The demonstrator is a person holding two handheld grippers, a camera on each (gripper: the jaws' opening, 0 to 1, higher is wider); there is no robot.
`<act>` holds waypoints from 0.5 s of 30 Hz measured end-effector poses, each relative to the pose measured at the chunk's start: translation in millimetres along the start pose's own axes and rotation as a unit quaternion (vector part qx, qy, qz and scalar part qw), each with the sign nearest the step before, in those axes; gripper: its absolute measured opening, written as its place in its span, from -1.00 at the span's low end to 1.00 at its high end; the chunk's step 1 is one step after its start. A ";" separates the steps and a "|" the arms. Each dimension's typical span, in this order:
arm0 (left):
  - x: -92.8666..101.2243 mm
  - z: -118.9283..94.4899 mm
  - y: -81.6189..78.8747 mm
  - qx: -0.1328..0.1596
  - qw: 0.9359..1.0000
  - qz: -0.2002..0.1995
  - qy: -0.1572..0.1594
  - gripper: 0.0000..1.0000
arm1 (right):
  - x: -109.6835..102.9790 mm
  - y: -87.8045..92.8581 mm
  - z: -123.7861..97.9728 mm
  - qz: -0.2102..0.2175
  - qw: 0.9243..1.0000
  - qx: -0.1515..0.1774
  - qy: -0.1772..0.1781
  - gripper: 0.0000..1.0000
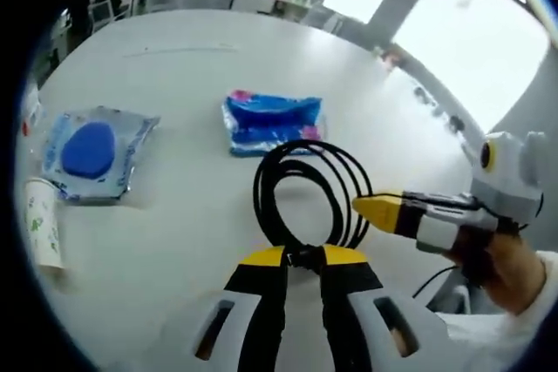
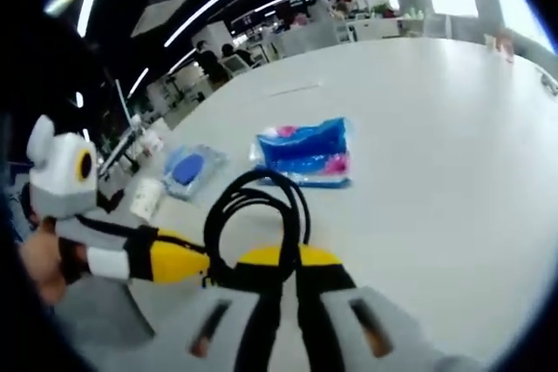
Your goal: Arrange the tabletop items into an orderly group along one side of the table until the central work area is clear of visible clutter.
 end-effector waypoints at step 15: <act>-11.0 13.8 4.0 -0.022 1.000 -0.019 -0.006 -0.79 | 8.2 6.6 14.7 -0.008 0.999 -0.040 -0.004 -0.96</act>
Point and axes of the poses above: the point that each gripper's makers call its tool centre point, and the gripper's own axes: z roughly forward along the fingers, x roughly to its right, y roughly out of its underside, the point moved 1 cm from there along -z, roughly backward along the fingers, and after that the axes turned 1 degree about z, right-handed, at the moved point
